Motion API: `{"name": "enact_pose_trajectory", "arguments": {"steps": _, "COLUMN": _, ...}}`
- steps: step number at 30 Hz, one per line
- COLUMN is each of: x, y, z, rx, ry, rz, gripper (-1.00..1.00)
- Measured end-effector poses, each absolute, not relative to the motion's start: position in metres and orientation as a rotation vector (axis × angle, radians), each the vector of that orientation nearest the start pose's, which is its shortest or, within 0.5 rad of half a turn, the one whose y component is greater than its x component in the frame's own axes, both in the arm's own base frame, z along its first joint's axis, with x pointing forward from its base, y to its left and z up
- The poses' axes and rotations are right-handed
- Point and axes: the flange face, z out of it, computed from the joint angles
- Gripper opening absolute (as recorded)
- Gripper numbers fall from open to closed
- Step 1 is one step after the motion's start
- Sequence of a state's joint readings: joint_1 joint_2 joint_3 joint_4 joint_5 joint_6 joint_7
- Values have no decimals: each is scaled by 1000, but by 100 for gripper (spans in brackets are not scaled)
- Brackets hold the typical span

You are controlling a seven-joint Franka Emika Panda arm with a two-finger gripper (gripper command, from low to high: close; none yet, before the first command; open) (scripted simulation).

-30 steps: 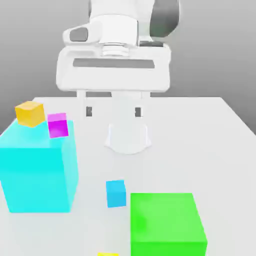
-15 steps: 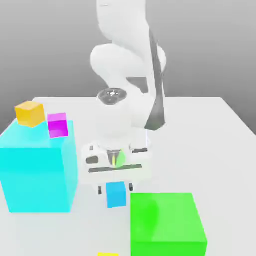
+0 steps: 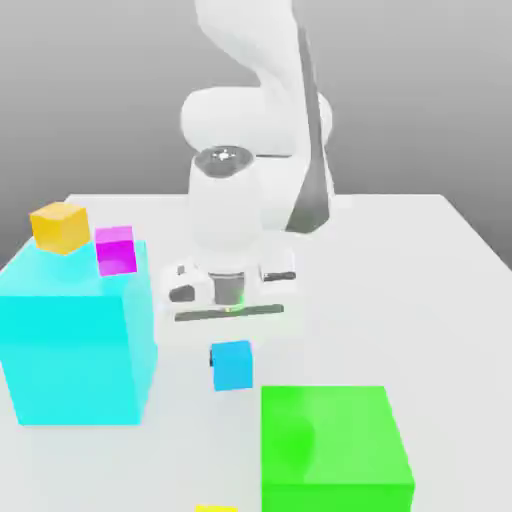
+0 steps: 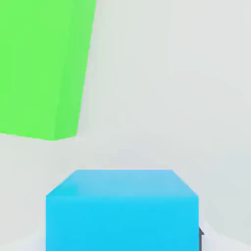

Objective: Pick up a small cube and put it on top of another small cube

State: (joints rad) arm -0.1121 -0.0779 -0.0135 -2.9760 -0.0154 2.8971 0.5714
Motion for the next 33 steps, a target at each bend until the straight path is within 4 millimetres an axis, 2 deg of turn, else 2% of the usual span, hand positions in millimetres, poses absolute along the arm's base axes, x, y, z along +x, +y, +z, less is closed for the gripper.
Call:
{"name": "enact_pose_trajectory", "arguments": {"steps": 2, "x": 326, "y": -39, "z": 198, "rx": -2941, "ry": 1135, "rz": -15, "gripper": -100}}
{"name": "enact_pose_trajectory", "arguments": {"steps": 5, "x": 344, "y": -38, "z": 224, "rx": -2914, "ry": 1244, "rz": -69, "gripper": -100}}
{"name": "enact_pose_trajectory", "arguments": {"steps": 10, "x": 365, "y": -56, "z": 284, "rx": -2793, "ry": 1574, "rz": -156, "gripper": -100}}
{"name": "enact_pose_trajectory", "arguments": {"steps": 15, "x": 370, "y": -77, "z": 353, "rx": -2616, "ry": 1935, "rz": -273, "gripper": -100}}
{"name": "enact_pose_trajectory", "arguments": {"steps": 16, "x": 368, "y": -84, "z": 366, "rx": -2558, "ry": 2019, "rz": -284, "gripper": -100}}
{"name": "enact_pose_trajectory", "arguments": {"steps": 18, "x": 357, "y": -111, "z": 383, "rx": -2369, "ry": 2213, "rz": -220, "gripper": -100}}
{"name": "enact_pose_trajectory", "arguments": {"steps": 21, "x": 331, "y": -154, "z": 404, "rx": -2020, "ry": 2450, "rz": -64, "gripper": -100}}
{"name": "enact_pose_trajectory", "arguments": {"steps": 25, "x": 300, "y": -178, "z": 449, "rx": -1672, "ry": 2658, "rz": -3, "gripper": -100}}
{"name": "enact_pose_trajectory", "arguments": {"steps": 27, "x": 295, "y": -181, "z": 440, "rx": -1613, "ry": 2691, "rz": 0, "gripper": -100}}
{"name": "enact_pose_trajectory", "arguments": {"steps": 29, "x": 294, "y": -182, "z": 416, "rx": -1598, "ry": 2700, "rz": 1, "gripper": -100}}
{"name": "enact_pose_trajectory", "arguments": {"steps": 30, "x": 293, "y": -181, "z": 404, "rx": -1596, "ry": 2701, "rz": 1, "gripper": 100}}
{"name": "enact_pose_trajectory", "arguments": {"steps": 33, "x": 293, "y": -181, "z": 404, "rx": -1596, "ry": 2701, "rz": 1, "gripper": 100}}
